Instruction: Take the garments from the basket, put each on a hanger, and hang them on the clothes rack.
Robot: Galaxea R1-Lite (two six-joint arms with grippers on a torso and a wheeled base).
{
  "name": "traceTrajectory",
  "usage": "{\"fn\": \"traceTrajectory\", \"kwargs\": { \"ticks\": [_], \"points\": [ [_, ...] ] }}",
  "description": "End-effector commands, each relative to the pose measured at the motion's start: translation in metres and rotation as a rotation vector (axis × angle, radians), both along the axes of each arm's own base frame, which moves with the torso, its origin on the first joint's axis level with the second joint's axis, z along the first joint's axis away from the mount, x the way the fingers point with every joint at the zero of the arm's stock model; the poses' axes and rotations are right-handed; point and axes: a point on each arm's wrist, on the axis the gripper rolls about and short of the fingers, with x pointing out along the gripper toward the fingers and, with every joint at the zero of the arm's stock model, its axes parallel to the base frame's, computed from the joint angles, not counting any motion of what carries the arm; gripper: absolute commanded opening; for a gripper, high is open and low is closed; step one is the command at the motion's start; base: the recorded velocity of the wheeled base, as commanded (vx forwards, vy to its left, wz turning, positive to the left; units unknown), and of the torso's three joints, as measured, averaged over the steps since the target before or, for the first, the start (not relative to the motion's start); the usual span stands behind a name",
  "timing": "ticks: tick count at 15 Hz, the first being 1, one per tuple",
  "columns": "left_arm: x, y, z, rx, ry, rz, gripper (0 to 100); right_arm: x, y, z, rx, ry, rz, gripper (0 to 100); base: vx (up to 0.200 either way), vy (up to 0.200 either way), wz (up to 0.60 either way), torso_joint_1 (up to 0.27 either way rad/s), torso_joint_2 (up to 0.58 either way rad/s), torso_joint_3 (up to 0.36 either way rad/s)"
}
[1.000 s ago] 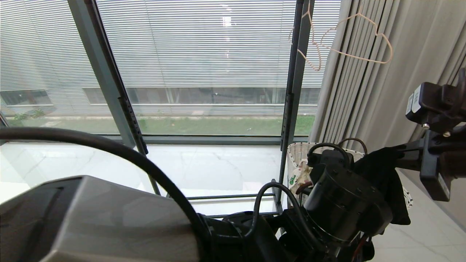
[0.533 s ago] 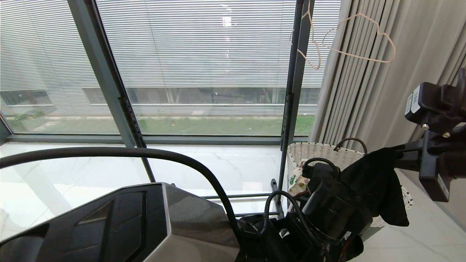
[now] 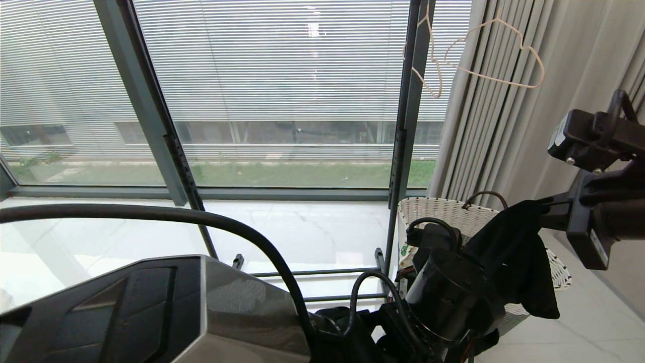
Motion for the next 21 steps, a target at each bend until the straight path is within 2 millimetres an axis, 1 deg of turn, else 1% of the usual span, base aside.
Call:
{"fn": "traceTrajectory", "kwargs": {
  "ticks": [1, 3, 5, 8, 9, 13, 14, 17, 21],
  "points": [
    [-0.008, 0.011, 0.012, -0.023, -0.013, -0.007, 100, 0.005, 0.001, -0.003, -0.009, 0.013, -0.008, 0, 0.0, 0.0, 0.0, 0.0, 0.0, 0.0],
    [-0.009, 0.012, 0.012, -0.029, -0.017, -0.009, 100, 0.005, 0.002, -0.003, -0.009, 0.01, -0.002, 0, 0.0, 0.0, 0.0, 0.0, 0.0, 0.0],
    [-0.006, 0.006, 0.005, -0.015, -0.019, -0.012, 100, 0.002, 0.002, 0.0, -0.005, 0.002, 0.01, 0, 0.0, 0.0, 0.0, 0.0, 0.0, 0.0],
    [-0.001, 0.0, -0.019, 0.046, -0.007, -0.015, 100, -0.001, 0.005, 0.001, -0.002, -0.005, 0.029, 0, 0.0, 0.0, 0.0, 0.0, 0.0, 0.0],
    [0.003, 0.002, -0.024, 0.058, -0.002, -0.006, 100, -0.002, 0.005, 0.002, -0.001, -0.007, 0.032, 0, 0.0, 0.0, 0.0, 0.0, 0.0, 0.0],
    [0.009, 0.005, -0.025, 0.062, -0.001, 0.012, 100, -0.004, 0.004, 0.003, 0.002, -0.014, 0.03, 0, 0.0, 0.0, 0.0, 0.0, 0.0, 0.0],
    [0.009, 0.006, -0.025, 0.064, -0.001, 0.012, 0, -0.004, 0.004, 0.003, 0.001, -0.012, 0.03, 0, 0.0, 0.0, 0.0, 0.0, 0.0, 0.0],
    [0.009, 0.006, -0.025, 0.063, -0.001, 0.016, 0, -0.004, 0.004, 0.003, 0.0, -0.015, 0.026, 0, 0.0, 0.0, 0.0, 0.0, 0.0, 0.0],
    [0.009, 0.008, -0.03, 0.103, -0.021, 0.029, 0, -0.004, 0.004, 0.003, -0.003, -0.015, 0.023, 0, 0.0, 0.0, 0.0, 0.0, 0.0, 0.0]
  ]
}}
